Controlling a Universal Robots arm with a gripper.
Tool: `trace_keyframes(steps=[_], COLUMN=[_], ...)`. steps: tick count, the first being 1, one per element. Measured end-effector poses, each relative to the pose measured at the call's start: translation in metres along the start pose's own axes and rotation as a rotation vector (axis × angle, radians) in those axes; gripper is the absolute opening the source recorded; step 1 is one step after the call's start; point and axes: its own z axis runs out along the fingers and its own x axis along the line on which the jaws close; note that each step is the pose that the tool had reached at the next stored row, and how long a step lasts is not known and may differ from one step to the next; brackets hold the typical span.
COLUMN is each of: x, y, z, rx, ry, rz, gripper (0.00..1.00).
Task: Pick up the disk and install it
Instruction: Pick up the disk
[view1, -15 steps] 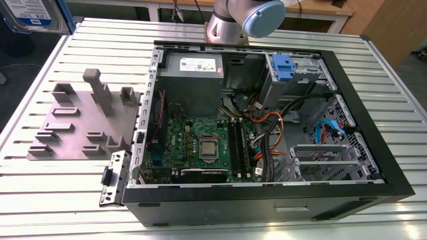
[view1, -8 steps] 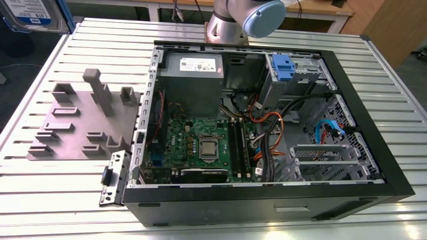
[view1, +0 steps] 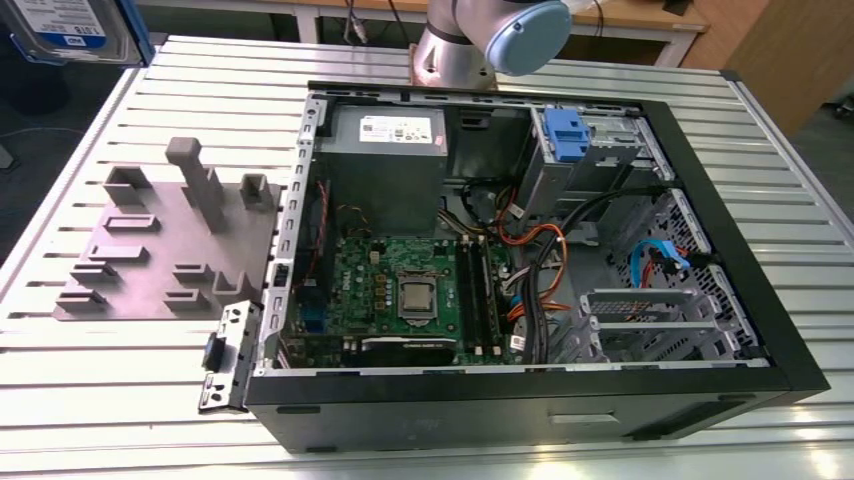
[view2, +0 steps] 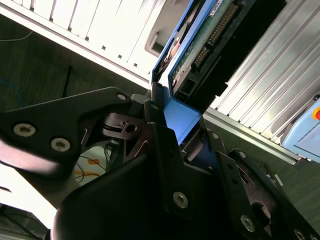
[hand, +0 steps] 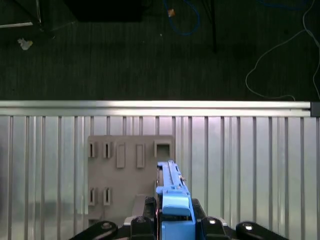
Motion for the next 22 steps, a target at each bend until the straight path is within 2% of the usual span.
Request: trace_keyframes(steps=[8, 15, 22], x=[0.0004, 0.0052, 0.0054], y=[-0.0002, -0.0004, -0.0058], z=[0.0, 0.0, -0.0001], rx=[-0.0001, 0.0, 0.0], ry=[0.0001, 0.0, 0.0], rz=[0.0, 0.0, 0.0], gripper=[0.37, 0.37, 0.37])
